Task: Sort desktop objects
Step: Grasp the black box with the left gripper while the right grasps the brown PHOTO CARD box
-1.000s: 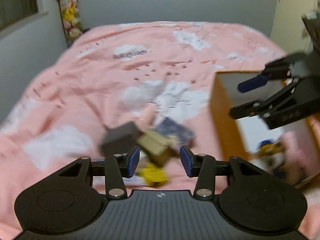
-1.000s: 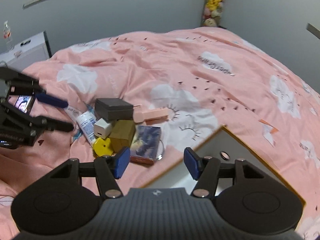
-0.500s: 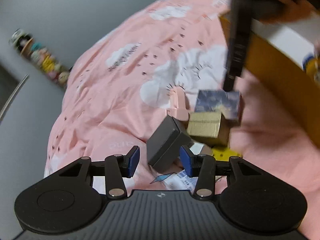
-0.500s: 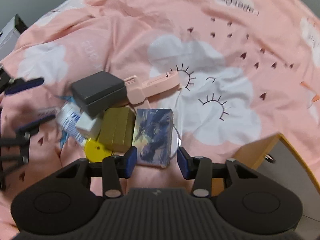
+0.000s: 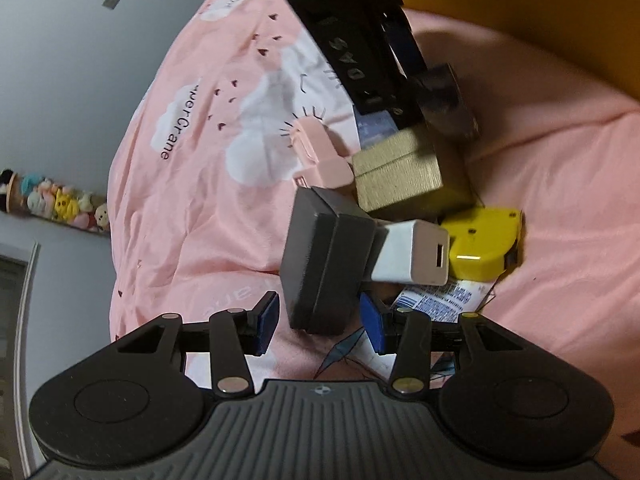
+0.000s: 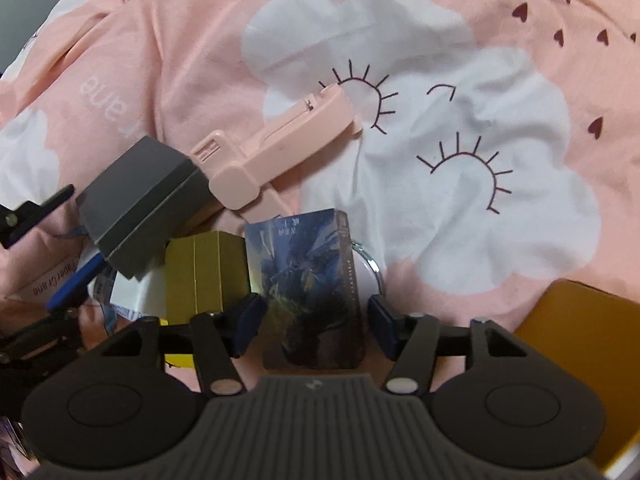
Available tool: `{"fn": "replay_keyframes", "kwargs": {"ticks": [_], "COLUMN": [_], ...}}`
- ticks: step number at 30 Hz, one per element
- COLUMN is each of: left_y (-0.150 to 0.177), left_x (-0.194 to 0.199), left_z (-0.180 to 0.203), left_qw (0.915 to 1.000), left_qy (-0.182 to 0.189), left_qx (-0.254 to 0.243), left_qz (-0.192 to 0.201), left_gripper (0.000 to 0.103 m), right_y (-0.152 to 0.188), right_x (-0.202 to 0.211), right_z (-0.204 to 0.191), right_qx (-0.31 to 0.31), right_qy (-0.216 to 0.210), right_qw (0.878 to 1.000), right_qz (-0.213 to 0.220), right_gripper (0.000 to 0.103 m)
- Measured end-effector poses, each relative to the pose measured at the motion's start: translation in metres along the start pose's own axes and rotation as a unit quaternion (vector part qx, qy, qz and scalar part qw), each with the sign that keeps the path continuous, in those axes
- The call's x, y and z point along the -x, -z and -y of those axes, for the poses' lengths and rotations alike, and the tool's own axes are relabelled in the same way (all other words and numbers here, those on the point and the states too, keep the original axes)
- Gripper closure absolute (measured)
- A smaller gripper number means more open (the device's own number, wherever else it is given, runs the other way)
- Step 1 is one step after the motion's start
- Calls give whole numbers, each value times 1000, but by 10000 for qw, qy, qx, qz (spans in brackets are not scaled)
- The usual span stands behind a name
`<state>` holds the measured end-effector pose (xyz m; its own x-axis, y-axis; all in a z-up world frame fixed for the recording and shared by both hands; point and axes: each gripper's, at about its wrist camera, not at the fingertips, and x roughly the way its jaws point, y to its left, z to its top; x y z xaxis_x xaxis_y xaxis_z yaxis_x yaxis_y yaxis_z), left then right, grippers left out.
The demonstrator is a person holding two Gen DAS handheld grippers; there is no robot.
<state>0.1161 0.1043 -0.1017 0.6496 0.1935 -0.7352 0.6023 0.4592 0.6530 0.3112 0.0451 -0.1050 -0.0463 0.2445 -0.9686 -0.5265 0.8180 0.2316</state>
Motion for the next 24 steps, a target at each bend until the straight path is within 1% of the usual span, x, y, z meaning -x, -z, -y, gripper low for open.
{"fn": "replay_keyframes", "kwargs": {"ticks": [4,5,6,7,9,10,12,15,17,19,20,22,24], "left_y": [0,0,-1,-2,-3,-3,-3,-2,-1,0,1,5,11], "left_x": [-11,-12,-13,-14,-16,-16,-16,-12,-7,-3,-1,0,0], "left_z": [6,8,10,12,13,13,9,-1,-15,-32,-43,-66,-84], "left_qw": [9997,9994,9990,9987,9985,9985,9991,10000,9991,9943,9892,9722,9531], "left_qy": [-108,-152,-192,-224,-232,-236,-211,-49,172,489,691,1107,1388], "left_qx": [-230,-313,-396,-466,-500,-489,-380,-29,381,936,1286,2062,2690], "left_qz": [-17,-6,16,44,33,19,5,47,119,138,135,84,56], "left_gripper": [51,51,51,51,52,57,59,62,63,63,63,64,64], "right_y": [-3,-3,-3,-2,0,2,6,12,17,21,23,20,20], "right_x": [-3,-3,-3,-2,0,2,8,17,22,25,28,32,34], "right_z": [2,3,4,4,2,2,4,5,3,1,-1,2,4], "right_qx": [-133,-162,-174,-165,-124,-118,-136,-94,-18,22,34,-50,-147], "right_qy": [-66,-94,-139,-200,-157,-147,-166,-247,-311,-379,-425,-522,-608], "right_qw": [9999,9998,9997,9997,9998,9998,9997,9995,9993,9990,9986,9979,9970], "right_qz": [-65,-71,-55,-45,-27,5,71,149,192,248,302,367,461], "right_gripper": [37,38,42,42,51,53,63,68,68,68,68,68,68]}}
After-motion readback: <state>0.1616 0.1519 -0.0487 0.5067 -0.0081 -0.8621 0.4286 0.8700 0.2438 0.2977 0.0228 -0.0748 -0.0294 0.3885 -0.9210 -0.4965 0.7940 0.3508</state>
